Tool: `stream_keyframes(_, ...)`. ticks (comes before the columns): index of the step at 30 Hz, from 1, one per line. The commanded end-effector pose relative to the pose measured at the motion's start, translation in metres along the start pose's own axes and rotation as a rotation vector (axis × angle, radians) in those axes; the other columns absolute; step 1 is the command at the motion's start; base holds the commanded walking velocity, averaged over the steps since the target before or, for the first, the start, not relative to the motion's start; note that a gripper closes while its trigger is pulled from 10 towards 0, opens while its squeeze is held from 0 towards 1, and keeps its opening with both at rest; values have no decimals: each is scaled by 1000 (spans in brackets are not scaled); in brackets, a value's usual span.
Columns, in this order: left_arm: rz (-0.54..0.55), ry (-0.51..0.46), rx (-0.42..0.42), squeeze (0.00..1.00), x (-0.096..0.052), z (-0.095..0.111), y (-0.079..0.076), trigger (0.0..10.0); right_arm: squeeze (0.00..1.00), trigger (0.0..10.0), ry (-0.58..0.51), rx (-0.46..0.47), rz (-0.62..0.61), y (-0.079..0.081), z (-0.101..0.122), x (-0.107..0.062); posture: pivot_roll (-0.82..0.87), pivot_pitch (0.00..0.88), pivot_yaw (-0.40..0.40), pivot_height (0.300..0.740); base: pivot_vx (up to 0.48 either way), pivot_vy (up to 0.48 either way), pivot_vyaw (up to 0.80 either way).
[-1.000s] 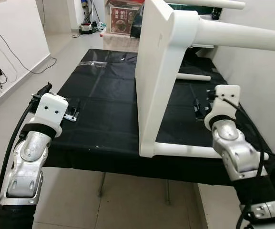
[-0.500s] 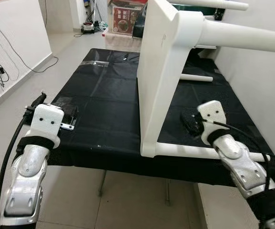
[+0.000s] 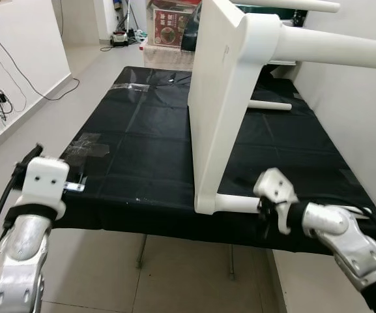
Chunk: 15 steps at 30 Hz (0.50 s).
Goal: Building children table
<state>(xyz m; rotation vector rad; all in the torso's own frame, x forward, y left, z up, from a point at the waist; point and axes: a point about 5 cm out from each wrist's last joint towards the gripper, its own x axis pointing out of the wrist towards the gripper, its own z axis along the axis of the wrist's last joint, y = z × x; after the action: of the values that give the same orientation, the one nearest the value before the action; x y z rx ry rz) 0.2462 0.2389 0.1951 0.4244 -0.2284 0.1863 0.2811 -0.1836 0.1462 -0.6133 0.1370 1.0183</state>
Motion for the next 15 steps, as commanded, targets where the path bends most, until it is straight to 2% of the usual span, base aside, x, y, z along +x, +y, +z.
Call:
stream_keyframes(1, 2, 9, -5, 0, -3, 0, 0, 10000, 0, 10000, 2, -9, 71, 7, -2, -1, 72, 0, -85, 740, 0, 0, 0)
stream_keyframes(3, 2, 22, -10, 0, -9, -1, -2, 10000, 0, 10000, -17, 23, 176, 7, 1, 0, 84, 0, -96, 740, 0, 0, 0)
stream_keyframes(8, 4, 26, -12, 0, -10, -2, -2, 10000, 0, 10000, -27, 44, 212, 6, 2, 0, 84, 0, -96, 740, 0, 0, 0)
stream_keyframes(11, 1, 39, -22, 0, -14, -3, -5, 10000, 0, 10000, -49, 60, 262, -1, 7, 13, 90, 0, -98, 740, 0, 0, 0)
stream_keyframes(15, -3, 35, -29, 0, -13, -1, -7, 10000, 0, 10000, -47, 102, 302, 2, 6, 25, 97, 0, -97, 740, 0, 0, 0)
